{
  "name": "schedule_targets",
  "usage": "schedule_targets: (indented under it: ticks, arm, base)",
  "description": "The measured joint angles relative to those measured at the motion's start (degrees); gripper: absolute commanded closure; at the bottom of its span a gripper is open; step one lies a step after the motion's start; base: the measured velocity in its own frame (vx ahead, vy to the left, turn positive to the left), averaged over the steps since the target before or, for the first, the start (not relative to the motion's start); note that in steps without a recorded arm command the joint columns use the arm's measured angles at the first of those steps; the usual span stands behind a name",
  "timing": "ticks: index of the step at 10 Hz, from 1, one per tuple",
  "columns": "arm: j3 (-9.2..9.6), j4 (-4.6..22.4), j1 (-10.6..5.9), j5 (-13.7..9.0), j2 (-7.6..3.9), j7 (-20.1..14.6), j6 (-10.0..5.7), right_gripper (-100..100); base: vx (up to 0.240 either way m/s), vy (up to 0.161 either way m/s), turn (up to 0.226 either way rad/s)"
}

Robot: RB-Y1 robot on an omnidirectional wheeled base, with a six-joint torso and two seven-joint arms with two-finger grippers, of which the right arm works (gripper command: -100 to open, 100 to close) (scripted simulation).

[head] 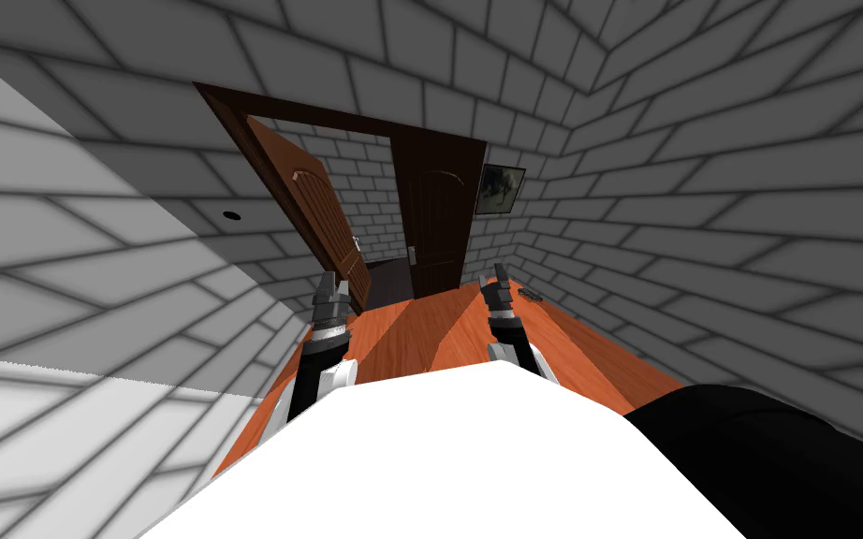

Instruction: Push the door open

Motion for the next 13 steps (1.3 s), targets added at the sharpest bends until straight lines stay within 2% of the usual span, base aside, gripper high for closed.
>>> schedule_targets:
  ticks: [8,12,13]
  arm:
    - [-0.54,10.1,-6.16,-1.3,-1.24,0.9,-0.64,-100]
    - [-1.21,17.2,-10.48,-2.3,-2.05,1.3,-1.43,-100]
    - [-1.00,18.8,-11.29,-2.3,-1.87,1.6,-1.56,-100]
  base:
    - [0.104,0.021,0.023]
    - [0.097,0.022,0.028]
    - [0.106,0.038,0.031]
